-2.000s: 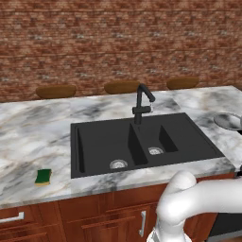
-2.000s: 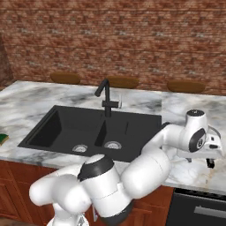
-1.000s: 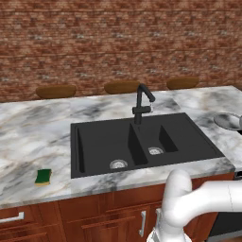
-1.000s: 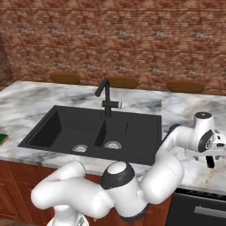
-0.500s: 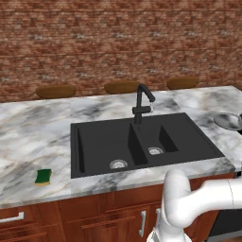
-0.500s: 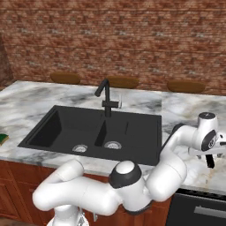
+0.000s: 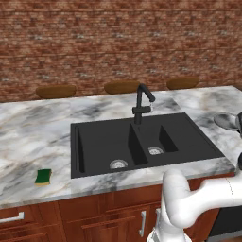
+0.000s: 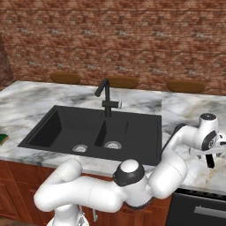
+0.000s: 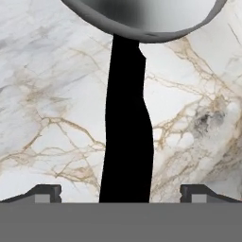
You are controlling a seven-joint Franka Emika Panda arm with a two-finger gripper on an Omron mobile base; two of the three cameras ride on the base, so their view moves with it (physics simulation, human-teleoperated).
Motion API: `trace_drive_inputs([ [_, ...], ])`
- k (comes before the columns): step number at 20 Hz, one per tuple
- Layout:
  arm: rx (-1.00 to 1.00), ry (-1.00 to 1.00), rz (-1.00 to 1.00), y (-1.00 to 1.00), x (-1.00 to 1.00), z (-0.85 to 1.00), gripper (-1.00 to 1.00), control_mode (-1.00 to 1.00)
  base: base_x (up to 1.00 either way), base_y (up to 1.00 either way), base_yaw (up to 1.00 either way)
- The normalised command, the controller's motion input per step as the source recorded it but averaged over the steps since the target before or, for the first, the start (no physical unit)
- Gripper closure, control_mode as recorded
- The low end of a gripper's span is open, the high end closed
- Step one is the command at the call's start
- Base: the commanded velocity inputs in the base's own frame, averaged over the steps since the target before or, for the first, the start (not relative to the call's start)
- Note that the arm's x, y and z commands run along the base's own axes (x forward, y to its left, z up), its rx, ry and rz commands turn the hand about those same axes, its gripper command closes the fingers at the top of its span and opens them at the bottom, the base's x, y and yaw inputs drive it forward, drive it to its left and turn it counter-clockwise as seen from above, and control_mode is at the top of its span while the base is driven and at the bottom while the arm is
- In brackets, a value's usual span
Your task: Pick the pan and sponge and place them into the sink. Then turn on the water.
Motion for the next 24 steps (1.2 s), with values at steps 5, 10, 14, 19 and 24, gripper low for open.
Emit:
trace_drive_inputs([
  [5,0.00,0.00,0.06,-0.13,0.05,-0.31,-1.00,-1.00,0.00,0.00,0.00],
  [10,0.01,0.00,0.05,-0.11,0.00,-0.11,1.00,-1.00,0.00,0.00,0.00],
  [14,0.00,0.00,0.02,0.03,-0.03,0.00,1.00,-1.00,0.00,0.00,0.00],
  [19,0.00,0.00,0.07,0.21,-0.40,0.23,1.00,-1.00,0.00,0.00,0.00],
  [24,0.00,0.00,0.14,0.69,-0.98,0.68,1.00,-1.00,0.00,0.00,0.00],
])
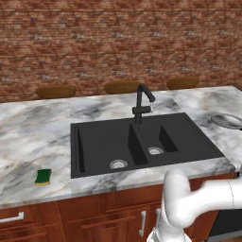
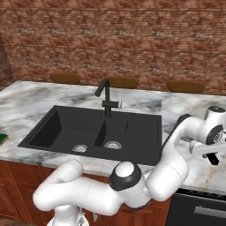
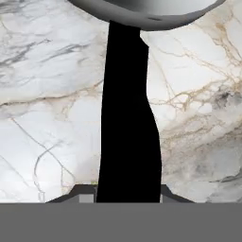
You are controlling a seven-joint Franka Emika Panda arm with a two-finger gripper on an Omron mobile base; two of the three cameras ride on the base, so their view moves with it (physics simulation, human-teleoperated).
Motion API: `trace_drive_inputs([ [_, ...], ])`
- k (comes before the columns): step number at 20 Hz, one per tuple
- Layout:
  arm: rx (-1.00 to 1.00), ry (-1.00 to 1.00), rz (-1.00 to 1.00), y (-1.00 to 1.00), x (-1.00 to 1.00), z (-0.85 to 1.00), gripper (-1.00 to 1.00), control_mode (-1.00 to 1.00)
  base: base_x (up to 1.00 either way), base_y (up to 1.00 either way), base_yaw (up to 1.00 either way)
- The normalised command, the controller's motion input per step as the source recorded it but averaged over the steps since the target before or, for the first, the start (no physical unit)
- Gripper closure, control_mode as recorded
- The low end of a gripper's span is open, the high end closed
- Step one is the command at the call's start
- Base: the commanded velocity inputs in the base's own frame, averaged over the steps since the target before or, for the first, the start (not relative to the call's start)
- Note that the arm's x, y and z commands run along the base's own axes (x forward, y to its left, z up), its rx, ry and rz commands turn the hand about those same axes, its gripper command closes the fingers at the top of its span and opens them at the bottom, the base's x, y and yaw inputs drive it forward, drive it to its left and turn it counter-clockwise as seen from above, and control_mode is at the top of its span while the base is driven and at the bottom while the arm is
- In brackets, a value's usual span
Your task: Pick the pan and sponge and place them into the sink. Then turn on the water.
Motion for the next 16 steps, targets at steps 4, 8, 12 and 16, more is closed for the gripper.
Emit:
trace_drive_inputs([
  [4,-0.03,0.00,0.23,1.00,-1.00,0.67,1.00,-1.00,0.00,0.00,0.00],
  [8,-0.13,-0.02,0.19,1.00,-1.00,0.67,1.00,-1.00,0.00,0.00,0.00],
  [12,-0.14,-0.06,0.15,1.00,-1.00,0.50,1.00,-1.00,0.00,0.00,0.00],
  [16,-0.14,-0.03,0.13,1.00,-0.84,0.49,1.00,-1.00,0.00,0.00,0.00],
])
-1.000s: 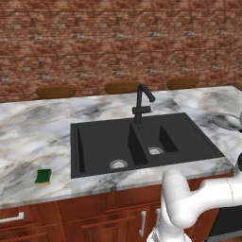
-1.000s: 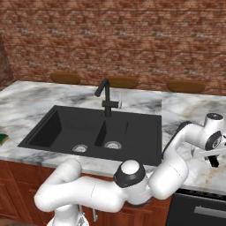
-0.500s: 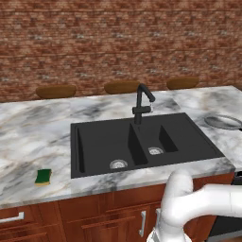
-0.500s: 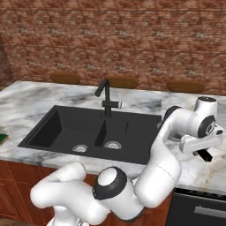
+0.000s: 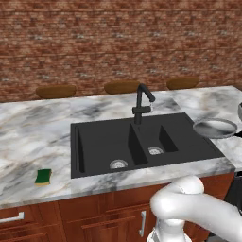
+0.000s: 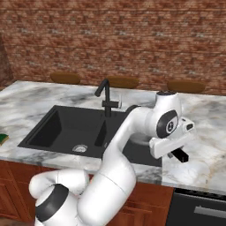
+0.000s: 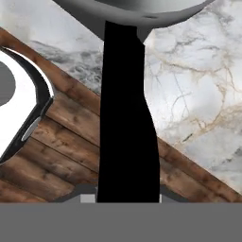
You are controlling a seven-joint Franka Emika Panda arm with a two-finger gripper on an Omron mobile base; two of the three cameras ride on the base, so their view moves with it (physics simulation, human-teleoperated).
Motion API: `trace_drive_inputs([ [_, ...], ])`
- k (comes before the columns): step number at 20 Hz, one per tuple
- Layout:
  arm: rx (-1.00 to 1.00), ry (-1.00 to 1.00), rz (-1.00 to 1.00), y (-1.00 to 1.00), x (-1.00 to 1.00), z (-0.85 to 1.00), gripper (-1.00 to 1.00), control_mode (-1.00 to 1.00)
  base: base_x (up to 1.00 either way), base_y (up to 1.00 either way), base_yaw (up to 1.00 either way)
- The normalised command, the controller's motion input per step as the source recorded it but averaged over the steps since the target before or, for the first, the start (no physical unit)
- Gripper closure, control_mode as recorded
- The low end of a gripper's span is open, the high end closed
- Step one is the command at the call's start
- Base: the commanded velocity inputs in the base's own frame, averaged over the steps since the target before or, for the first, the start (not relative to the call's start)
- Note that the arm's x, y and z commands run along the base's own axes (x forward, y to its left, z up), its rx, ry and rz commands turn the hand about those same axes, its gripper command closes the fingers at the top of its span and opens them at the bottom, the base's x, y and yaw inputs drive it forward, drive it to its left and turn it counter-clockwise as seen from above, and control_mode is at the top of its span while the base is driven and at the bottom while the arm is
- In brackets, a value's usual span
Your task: Pick the pan and sponge and place them into the sink. Then turn on the water.
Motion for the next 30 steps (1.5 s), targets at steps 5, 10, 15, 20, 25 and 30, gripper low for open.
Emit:
trace_drive_inputs([
  [5,-0.09,0.00,0.10,1.00,-0.39,0.43,1.00,-1.00,0.00,0.00,0.00],
  [10,0.00,0.00,0.06,1.00,-0.04,0.28,1.00,-1.00,0.00,0.00,0.00],
  [15,0.00,0.03,0.01,1.00,0.00,0.12,1.00,-1.00,0.00,0.00,0.00],
  [20,0.00,0.09,0.00,1.00,0.00,0.00,1.00,-1.00,0.00,0.00,0.00],
  [25,0.00,0.22,-0.02,1.00,0.14,0.00,1.00,-1.00,0.00,0.00,0.00],
  [30,0.00,0.18,-0.15,1.00,0.60,0.00,1.00,-1.00,0.00,0.00,0.00],
])
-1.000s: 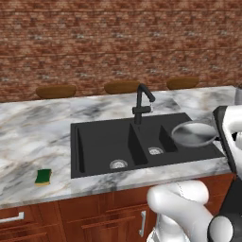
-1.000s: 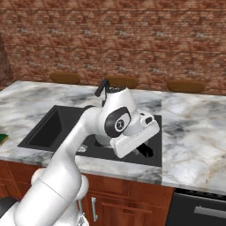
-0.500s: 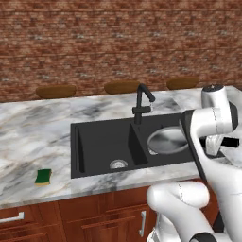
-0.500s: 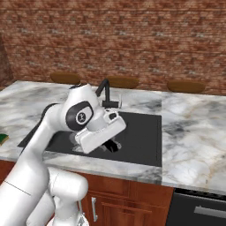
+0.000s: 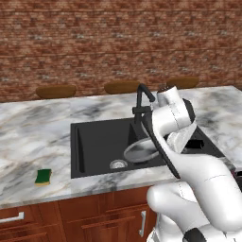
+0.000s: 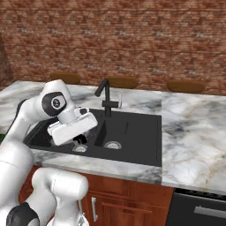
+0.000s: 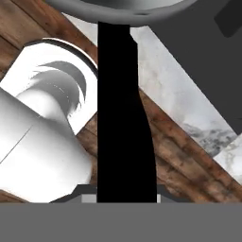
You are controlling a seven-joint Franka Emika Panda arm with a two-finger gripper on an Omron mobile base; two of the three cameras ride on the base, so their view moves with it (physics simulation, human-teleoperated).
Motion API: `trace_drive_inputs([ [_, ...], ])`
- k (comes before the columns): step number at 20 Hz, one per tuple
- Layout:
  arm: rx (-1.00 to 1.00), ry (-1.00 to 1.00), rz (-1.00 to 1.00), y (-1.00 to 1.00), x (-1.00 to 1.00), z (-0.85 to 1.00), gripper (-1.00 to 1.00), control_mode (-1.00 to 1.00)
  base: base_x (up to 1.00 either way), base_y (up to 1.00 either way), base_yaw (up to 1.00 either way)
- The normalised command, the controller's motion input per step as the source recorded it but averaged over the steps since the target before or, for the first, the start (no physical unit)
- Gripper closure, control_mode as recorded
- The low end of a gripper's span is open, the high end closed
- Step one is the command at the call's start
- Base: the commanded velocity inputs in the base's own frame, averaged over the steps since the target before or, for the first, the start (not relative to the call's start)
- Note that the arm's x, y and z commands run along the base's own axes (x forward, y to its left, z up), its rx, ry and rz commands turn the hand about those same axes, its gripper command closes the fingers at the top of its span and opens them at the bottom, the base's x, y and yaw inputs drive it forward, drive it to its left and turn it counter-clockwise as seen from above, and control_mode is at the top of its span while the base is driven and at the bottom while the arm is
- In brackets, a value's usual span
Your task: Pick the pan and sponge and place them into the sink. Then turn on the water.
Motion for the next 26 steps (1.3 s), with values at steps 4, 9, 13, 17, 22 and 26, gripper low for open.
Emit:
trace_drive_inputs([
  [4,0.00,0.07,-0.27,0.89,0.76,0.00,1.00,-1.00,0.00,0.00,0.00],
  [9,0.00,0.01,-0.30,0.70,0.60,-0.08,1.00,-1.00,0.00,0.00,0.00],
  [13,0.00,0.03,-0.23,0.69,0.38,-0.48,1.00,-1.00,0.00,0.00,0.00],
  [17,0.00,0.03,-0.16,0.59,0.38,-0.75,1.00,-1.00,0.00,0.00,0.00],
  [22,0.00,0.00,-0.03,0.42,0.29,-0.66,1.00,-1.00,0.00,0.00,0.00],
  [26,0.00,-0.07,0.00,0.19,0.37,-0.17,1.00,-1.00,0.00,0.00,0.00],
])
